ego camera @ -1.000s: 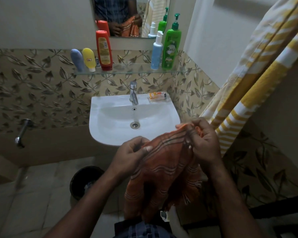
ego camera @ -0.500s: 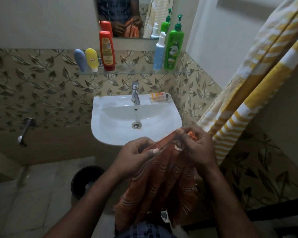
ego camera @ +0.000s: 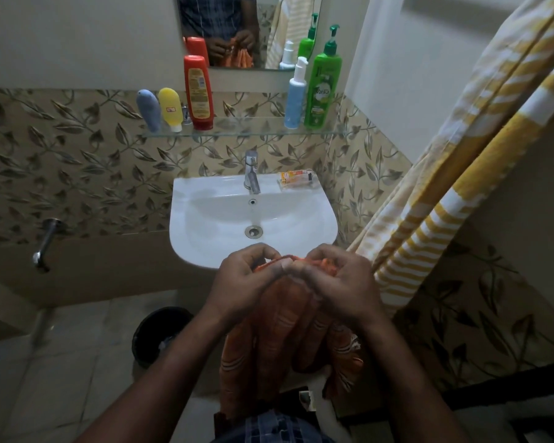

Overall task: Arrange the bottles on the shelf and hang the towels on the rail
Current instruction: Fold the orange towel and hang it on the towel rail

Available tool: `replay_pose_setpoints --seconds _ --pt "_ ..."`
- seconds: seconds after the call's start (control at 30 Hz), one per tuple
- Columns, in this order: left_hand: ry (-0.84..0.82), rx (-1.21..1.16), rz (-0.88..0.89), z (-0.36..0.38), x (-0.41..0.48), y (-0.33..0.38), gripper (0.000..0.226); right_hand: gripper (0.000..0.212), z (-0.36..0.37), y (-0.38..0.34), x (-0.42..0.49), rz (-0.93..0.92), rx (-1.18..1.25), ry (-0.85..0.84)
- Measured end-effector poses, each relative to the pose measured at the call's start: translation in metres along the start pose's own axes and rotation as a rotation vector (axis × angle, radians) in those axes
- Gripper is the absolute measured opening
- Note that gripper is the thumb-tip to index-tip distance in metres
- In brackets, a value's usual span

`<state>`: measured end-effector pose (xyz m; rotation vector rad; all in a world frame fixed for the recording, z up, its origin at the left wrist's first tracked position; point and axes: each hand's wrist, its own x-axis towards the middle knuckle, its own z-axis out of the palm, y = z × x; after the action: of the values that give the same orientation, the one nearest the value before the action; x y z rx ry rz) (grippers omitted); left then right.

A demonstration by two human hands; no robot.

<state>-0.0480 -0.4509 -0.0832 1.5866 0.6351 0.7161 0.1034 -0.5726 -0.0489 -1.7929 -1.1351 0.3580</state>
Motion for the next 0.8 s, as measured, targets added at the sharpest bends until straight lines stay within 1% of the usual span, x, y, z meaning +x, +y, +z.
replay_pose_setpoints --seconds 0.03,0.1,0.13,0.17,0.2,0.27,0.33,0.43,0.53,0.57,0.63,0.7,0.73,0.77,0.8 --pt "-0.053 0.018 -0.042 -0.002 -0.001 -0.004 0.035 0.025 -0.004 0.003 0.004 0.020 0.067 0.054" --pt "-0.157 0.101 -0.116 -0.006 -0.004 -0.014 0.033 0.009 -0.014 0.009 0.010 0.026 0.118 0.156" --pt "-0.170 0.123 -0.137 -0.006 -0.007 -0.019 0.029 0.008 -0.021 0.013 0.013 0.027 0.129 0.200" --pt "-0.150 0.103 -0.147 -0.007 -0.010 -0.024 0.025 0.011 -0.026 0.017 0.015 0.034 0.144 0.240" --pt "-0.095 0.040 -0.157 -0.006 -0.013 -0.028 0.020 0.012 -0.030 0.021 0.017 0.047 0.162 0.271" --pt "0.013 -0.100 -0.171 -0.006 -0.017 -0.028 0.012 0.008 -0.032 0.029 0.018 0.055 0.186 0.285" --pt "0.062 -0.185 -0.165 -0.007 -0.017 -0.024 0.013 0.003 -0.030 0.036 0.017 0.070 0.158 0.265" --pt "0.088 -0.267 -0.152 -0.013 -0.013 -0.014 0.015 0.008 -0.022 0.040 0.012 0.101 0.132 0.254" --pt "0.071 -0.303 -0.158 -0.013 -0.013 -0.006 0.026 0.023 -0.017 0.038 0.009 0.163 0.135 0.224" --pt "0.070 -0.321 -0.159 -0.012 -0.013 -0.005 0.025 0.026 -0.016 0.036 0.008 0.173 0.131 0.212" --pt "0.068 -0.361 -0.173 -0.009 -0.014 -0.003 0.016 0.018 -0.014 0.034 0.007 0.167 0.097 0.193" --pt "0.085 -0.331 -0.163 -0.004 -0.014 0.002 0.007 0.007 -0.013 0.033 0.006 0.135 0.073 0.138" --pt "0.094 -0.295 -0.140 -0.002 -0.014 0.003 0.004 0.007 -0.013 0.031 0.004 0.123 0.081 0.084" --pt "0.095 -0.254 -0.117 -0.001 -0.014 0.005 0.003 0.014 -0.014 0.028 0.003 0.122 0.091 0.017" --pt "0.087 -0.223 -0.092 -0.001 -0.014 0.007 0.003 0.025 -0.013 0.025 0.002 0.124 0.086 -0.054"
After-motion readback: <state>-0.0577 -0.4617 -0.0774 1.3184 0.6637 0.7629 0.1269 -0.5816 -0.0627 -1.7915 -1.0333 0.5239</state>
